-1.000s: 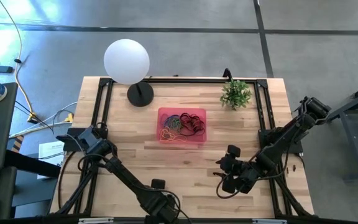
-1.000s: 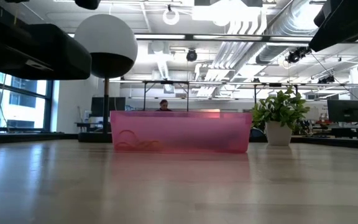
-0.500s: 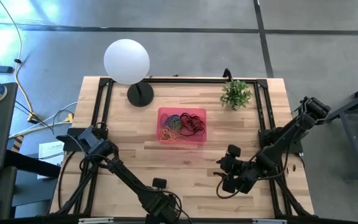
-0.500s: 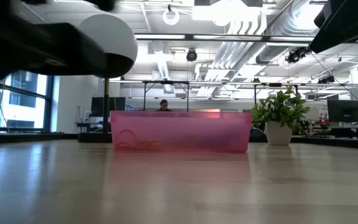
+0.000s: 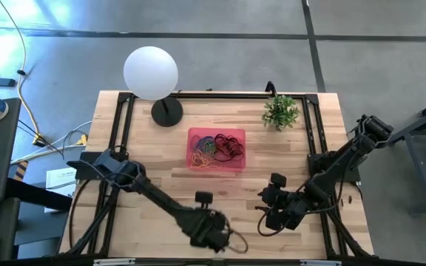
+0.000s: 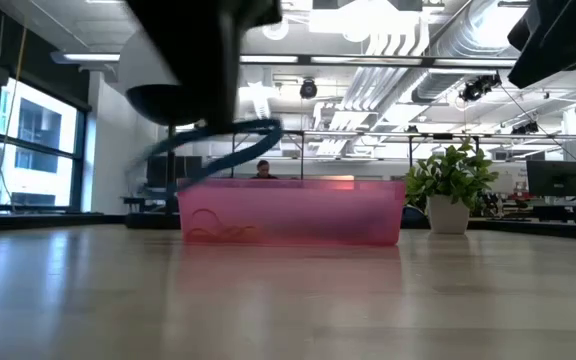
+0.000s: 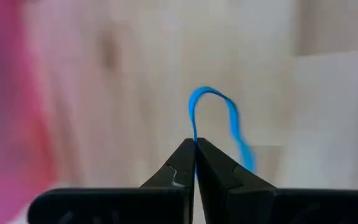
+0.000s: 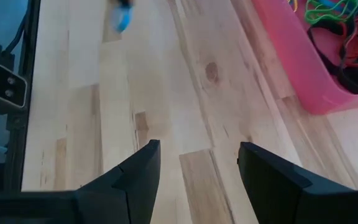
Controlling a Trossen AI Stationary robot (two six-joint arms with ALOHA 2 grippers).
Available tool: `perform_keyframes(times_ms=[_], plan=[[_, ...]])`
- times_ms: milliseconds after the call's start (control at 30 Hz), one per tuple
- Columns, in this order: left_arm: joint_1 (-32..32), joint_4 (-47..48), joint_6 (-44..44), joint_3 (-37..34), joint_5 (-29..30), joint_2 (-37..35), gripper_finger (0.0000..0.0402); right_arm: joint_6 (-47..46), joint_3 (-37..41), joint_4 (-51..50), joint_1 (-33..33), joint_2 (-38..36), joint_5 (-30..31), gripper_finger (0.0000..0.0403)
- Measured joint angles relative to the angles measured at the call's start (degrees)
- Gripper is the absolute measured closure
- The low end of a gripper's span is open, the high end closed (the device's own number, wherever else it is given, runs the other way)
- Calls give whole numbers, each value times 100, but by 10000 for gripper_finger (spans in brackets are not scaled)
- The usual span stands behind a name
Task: Pick and place rubber bands into bin
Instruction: Put the blue rubber band into the red bin
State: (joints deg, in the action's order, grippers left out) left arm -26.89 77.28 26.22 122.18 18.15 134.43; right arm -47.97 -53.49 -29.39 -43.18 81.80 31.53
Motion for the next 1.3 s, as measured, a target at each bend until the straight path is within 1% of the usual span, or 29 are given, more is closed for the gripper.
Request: perform_keyframes(times_ms=[233, 333, 433, 700, 867, 1000, 1100, 1200, 1300], plan=[[464, 1102, -642, 904, 697, -12, 402, -7, 0, 2, 0, 0, -102, 199], [764, 1285, -1027, 1180, 1027, -20, 402, -12, 0, 2, 0, 0, -179, 199], [1090, 1273, -1509, 1279, 1096, -20, 402, -36, 0, 4, 0, 0, -246, 199], [1878, 1079, -2594, 1271, 1010, -20, 402, -340, 0, 11, -137, 0, -172, 199], [2340, 919, -3031, 1271, 989, -20, 401, -503, 0, 11, -284, 0, 11, 199], [2744, 756, -3415, 1238, 804, -23, 401, -616, 0, 22, -366, 0, 111, 199], [3008, 497, -3504, 1112, 697, -28, 401, -622, 0, 100, -420, 0, 186, 199], [3248, 572, -3497, 1113, 682, -35, 396, -615, 0, 168, -467, 0, 269, 199], [3438, 672, -3501, 1112, 647, -37, 380, -579, 0, 192, -503, 0, 312, 199]])
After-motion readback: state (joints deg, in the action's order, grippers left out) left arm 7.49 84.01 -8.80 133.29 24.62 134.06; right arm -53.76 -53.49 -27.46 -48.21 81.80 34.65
